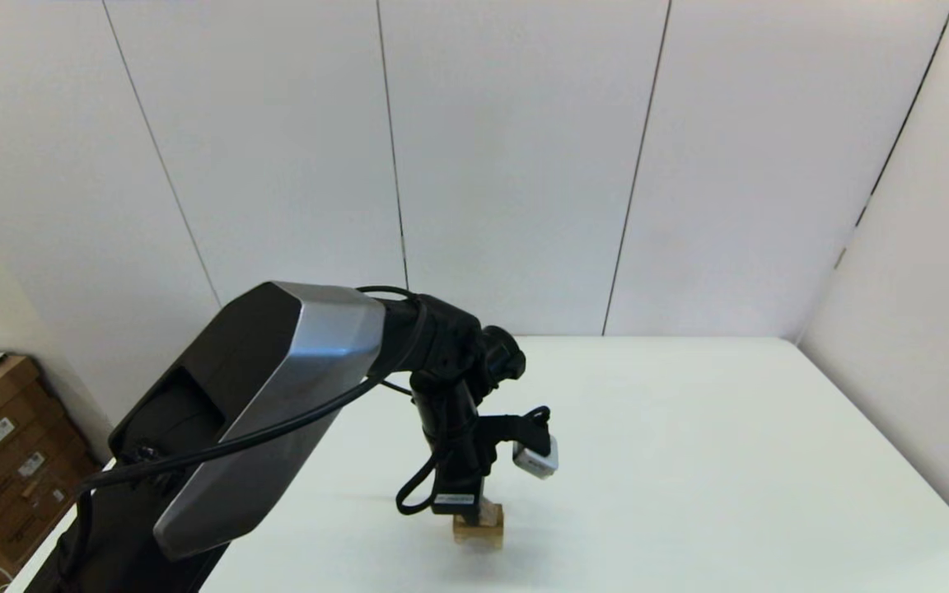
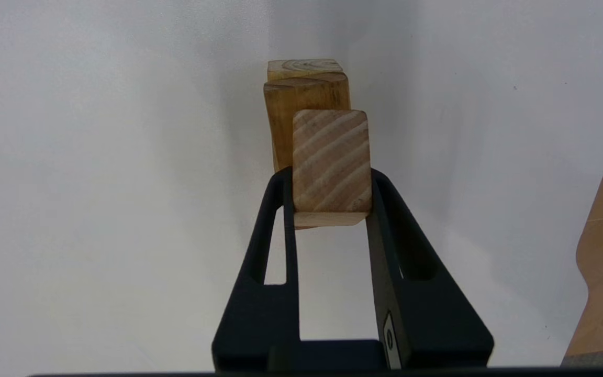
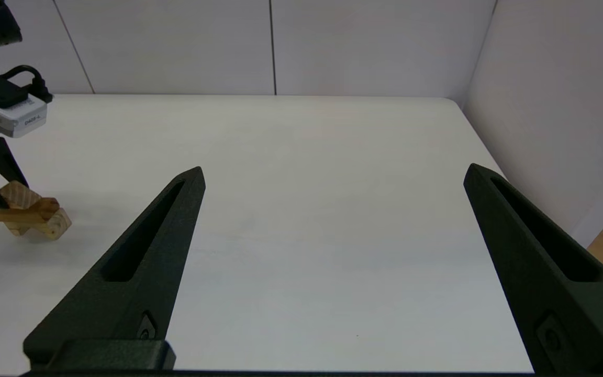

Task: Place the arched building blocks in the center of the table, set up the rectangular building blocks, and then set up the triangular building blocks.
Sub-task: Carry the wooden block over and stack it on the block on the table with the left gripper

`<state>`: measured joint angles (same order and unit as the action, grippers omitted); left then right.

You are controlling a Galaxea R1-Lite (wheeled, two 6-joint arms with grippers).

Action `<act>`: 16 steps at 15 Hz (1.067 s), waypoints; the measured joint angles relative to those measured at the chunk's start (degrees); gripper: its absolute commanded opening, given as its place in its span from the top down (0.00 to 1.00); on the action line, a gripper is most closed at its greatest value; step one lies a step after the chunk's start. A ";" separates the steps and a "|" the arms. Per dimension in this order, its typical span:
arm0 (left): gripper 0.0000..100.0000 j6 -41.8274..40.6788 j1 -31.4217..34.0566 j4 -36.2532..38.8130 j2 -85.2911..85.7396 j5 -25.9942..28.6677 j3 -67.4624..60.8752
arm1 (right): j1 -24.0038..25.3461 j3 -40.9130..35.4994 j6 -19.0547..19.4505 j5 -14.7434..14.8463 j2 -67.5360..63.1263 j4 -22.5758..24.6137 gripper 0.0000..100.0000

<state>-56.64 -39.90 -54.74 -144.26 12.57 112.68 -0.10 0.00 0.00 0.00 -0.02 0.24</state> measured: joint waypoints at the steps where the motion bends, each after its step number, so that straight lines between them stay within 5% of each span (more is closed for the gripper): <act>1: 1.00 0.00 0.00 0.02 -0.04 0.02 0.00 | 0.00 0.00 0.00 0.00 0.00 -0.02 0.00; 14: 1.00 0.11 -0.10 0.06 -0.23 -0.06 0.00 | 0.00 0.00 0.00 0.00 0.00 0.00 0.00; 15: 0.00 0.09 -0.10 0.05 -0.23 -0.09 0.00 | 0.00 0.00 0.00 0.00 0.00 0.00 0.00; 16: 0.00 0.02 -0.10 0.06 -0.23 -0.09 0.00 | 0.00 0.00 0.00 0.00 0.00 0.00 0.00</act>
<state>-56.61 -40.00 -54.67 -144.50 12.48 112.68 -0.10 0.00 0.00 0.00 -0.02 0.24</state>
